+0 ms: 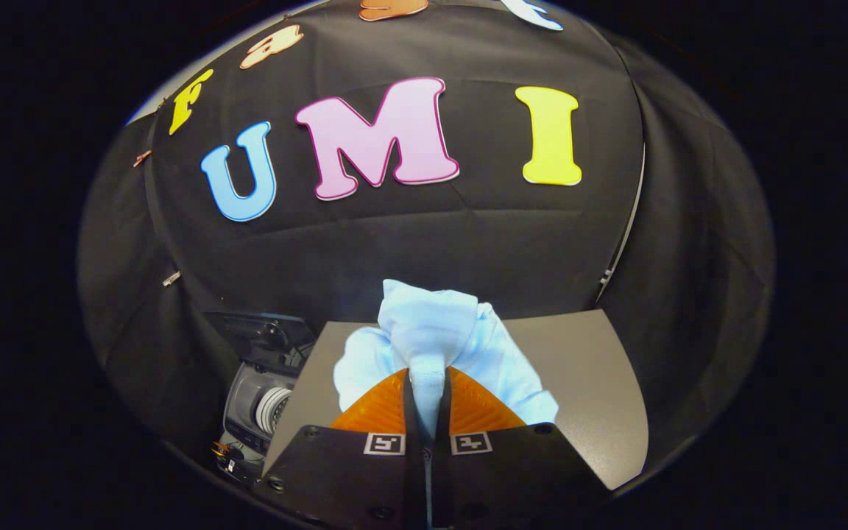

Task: Put the clothes into the washing machine and then close the washing machine lid.

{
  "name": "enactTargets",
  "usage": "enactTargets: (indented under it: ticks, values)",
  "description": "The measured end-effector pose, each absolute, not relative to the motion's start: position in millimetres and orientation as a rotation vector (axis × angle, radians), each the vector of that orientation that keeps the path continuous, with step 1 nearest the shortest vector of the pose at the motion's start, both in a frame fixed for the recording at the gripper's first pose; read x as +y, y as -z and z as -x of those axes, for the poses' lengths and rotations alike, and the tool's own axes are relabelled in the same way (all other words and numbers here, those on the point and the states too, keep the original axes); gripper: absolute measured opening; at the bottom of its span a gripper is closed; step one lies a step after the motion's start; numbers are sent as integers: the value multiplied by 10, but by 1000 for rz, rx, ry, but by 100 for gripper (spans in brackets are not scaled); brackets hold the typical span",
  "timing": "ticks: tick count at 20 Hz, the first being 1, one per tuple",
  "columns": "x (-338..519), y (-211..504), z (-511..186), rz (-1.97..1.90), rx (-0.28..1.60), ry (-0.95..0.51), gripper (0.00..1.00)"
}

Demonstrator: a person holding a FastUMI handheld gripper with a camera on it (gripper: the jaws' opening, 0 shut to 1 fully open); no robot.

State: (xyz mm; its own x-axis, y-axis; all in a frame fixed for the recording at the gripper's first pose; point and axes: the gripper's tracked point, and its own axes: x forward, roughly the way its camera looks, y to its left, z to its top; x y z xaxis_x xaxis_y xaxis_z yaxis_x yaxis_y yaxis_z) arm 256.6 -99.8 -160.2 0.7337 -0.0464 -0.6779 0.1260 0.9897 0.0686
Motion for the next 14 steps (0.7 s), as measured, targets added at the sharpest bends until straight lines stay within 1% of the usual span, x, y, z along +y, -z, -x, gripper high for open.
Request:
enactTargets:
  ticks: [4, 7, 11, 14]
  values:
    - [-728, 972, -2550, -72, 627, 72, 8]
    - [-458, 594, -2583, -80, 575, 43, 8]
    - [-20, 246, -2687, -72, 532, -13, 8]
    - [366, 132, -2769, -46, 506, -58, 8]
